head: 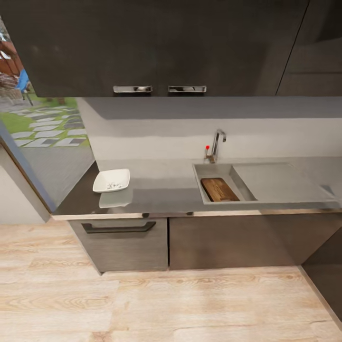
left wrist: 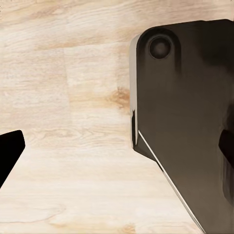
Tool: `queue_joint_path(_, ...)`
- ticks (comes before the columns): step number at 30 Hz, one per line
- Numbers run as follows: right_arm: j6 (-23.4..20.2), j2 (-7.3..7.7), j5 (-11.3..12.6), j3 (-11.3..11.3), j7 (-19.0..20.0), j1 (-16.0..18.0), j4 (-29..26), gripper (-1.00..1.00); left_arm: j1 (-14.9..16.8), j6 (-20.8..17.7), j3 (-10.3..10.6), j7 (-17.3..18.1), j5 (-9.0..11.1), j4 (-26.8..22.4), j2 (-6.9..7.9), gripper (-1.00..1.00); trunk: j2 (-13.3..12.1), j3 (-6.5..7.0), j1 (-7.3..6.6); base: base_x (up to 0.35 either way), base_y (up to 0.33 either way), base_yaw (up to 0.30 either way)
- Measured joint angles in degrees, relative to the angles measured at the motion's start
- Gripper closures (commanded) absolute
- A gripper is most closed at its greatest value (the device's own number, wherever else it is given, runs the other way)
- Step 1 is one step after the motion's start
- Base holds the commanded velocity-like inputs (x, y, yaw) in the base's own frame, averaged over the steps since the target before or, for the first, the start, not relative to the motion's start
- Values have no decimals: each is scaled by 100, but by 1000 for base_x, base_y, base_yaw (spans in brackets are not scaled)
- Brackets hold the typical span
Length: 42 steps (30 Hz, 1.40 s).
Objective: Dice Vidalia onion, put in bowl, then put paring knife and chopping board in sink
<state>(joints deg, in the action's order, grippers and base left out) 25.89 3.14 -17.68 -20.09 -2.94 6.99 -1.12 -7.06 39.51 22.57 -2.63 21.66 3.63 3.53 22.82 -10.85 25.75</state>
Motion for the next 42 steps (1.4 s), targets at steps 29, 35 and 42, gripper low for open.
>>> queue_joint_path(29,3,5,0,-2,0,0,-5,-100,0,1,3,0,0,1,0,-100,0,265,0,0,0,34)
queue_joint_path(35,3,-18,0,-2,0,-1,-3,-100,0,1,2,0,0,1,0,-100,-1,319,0,0,0,0)
queue_joint_path(42,3,-19,0,-3,0,-1,-7,-100,0,1,2,0,0,1,0,-100,-1,383,0,0,0,0)
